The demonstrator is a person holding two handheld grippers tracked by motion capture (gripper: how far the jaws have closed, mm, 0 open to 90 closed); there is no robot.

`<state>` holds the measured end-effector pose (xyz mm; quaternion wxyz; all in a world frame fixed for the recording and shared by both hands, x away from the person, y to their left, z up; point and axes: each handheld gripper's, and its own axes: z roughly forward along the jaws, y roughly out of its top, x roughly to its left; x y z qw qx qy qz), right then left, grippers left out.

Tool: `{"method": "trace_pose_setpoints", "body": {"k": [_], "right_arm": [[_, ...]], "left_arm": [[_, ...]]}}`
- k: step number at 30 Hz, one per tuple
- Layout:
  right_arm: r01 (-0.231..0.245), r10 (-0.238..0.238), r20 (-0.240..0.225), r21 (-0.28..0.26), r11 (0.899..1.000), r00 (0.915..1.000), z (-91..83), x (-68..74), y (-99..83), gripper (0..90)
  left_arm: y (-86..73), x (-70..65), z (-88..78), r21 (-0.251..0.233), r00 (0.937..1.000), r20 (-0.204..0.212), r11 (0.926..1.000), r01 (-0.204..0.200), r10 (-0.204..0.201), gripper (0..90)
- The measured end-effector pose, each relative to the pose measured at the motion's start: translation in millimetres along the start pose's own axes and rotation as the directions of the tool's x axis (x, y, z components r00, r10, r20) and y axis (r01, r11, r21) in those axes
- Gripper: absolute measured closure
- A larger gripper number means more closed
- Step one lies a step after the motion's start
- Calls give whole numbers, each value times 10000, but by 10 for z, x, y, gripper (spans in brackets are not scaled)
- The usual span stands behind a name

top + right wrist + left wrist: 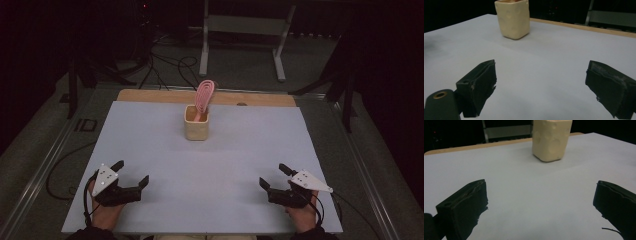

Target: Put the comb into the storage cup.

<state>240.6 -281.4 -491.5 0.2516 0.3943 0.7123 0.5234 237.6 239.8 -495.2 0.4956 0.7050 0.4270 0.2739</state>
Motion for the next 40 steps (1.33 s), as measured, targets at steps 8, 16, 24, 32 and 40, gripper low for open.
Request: {"method": "trace_pose_setpoints", "body": {"k": [8,16,24,32,40], "right_arm": [[146,-138,394,-199,9997,9991,-44,-39,-20,104],[260,-248,475,-239,9994,9986,-30,-39,-27,105],[256,-239,436,-386,9989,9988,-30,-52,-27,107],[186,-169,457,-364,9992,9988,-19,-69,-33,108],[207,-193,445,-318,9993,9988,-5,-77,-39,108]], "left_arm": [[-1,38,-31,-157,10000,-49,9999,23,-24,0],[-8,54,-37,-257,10000,68,9997,-7,8,0],[-16,41,-12,-177,9998,119,9998,-128,130,0],[-30,40,-6,-100,9997,74,9997,-223,223,0],[-36,47,6,-34,9997,2,9997,-232,232,0]]}}
